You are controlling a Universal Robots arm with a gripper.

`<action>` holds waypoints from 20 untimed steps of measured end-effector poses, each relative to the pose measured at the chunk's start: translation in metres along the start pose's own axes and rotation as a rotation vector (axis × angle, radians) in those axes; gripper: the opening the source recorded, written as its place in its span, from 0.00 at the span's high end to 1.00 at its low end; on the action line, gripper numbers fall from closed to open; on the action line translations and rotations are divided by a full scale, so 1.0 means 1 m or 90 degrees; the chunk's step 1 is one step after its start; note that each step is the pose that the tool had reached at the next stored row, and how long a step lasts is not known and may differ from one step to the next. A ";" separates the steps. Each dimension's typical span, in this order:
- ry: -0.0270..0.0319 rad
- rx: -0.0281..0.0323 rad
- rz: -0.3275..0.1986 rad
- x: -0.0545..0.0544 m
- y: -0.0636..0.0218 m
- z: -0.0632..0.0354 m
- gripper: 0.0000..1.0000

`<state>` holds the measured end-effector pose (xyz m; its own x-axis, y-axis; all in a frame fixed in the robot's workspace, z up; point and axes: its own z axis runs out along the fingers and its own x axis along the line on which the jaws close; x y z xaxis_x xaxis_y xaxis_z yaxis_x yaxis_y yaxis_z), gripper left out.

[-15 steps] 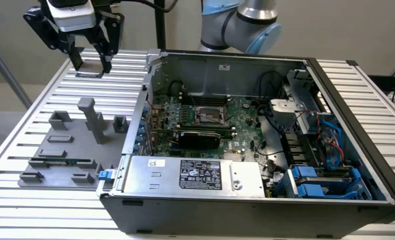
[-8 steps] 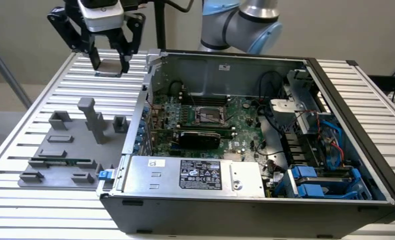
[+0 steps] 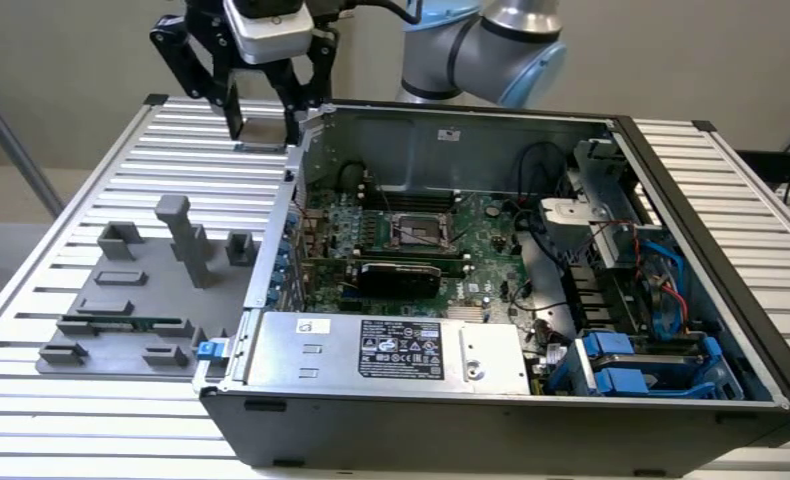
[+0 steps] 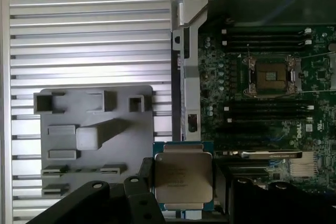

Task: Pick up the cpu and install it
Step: 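Pick up the cpu and move it towards the insertion slot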

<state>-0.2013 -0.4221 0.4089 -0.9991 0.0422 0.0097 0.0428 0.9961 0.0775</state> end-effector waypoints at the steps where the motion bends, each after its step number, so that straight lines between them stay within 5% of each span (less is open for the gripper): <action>1: 0.0000 0.0000 0.000 -0.004 0.0015 0.0009 0.45; 20: 0.0000 0.0000 0.000 -0.088 0.0511 0.0356 0.45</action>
<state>-0.1118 -0.3721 0.3765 -0.9991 0.0422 0.0098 0.0428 0.9961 0.0774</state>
